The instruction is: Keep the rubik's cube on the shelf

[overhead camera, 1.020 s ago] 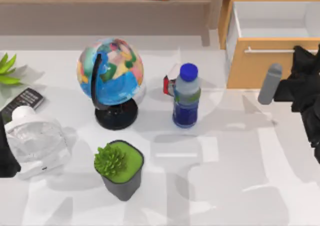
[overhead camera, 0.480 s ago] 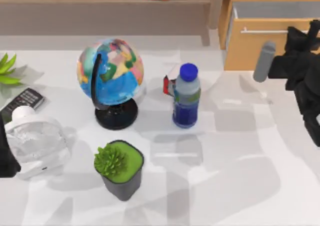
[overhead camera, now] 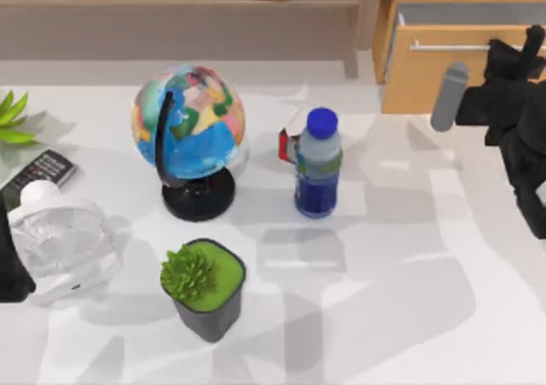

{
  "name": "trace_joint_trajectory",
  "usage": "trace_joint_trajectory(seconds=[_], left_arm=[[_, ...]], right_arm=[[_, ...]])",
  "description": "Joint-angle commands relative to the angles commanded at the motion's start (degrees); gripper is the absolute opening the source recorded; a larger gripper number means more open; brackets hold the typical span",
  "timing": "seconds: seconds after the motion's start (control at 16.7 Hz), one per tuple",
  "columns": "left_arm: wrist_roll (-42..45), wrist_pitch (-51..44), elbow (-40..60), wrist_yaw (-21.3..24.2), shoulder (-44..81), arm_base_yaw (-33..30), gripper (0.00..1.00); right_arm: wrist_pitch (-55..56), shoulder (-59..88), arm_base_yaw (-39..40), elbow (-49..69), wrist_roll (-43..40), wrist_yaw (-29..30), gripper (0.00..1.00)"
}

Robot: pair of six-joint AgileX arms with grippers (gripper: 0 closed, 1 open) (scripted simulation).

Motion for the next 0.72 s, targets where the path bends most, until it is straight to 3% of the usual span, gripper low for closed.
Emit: trace_joint_trajectory(seconds=[0.72], left_arm=[[0.0,0.0,0.0,0.0,0.0,0.0,1.0]], right_arm=[[-8.5,6.7,-1.6,14.7,-0.1,-1.8,0.0]])
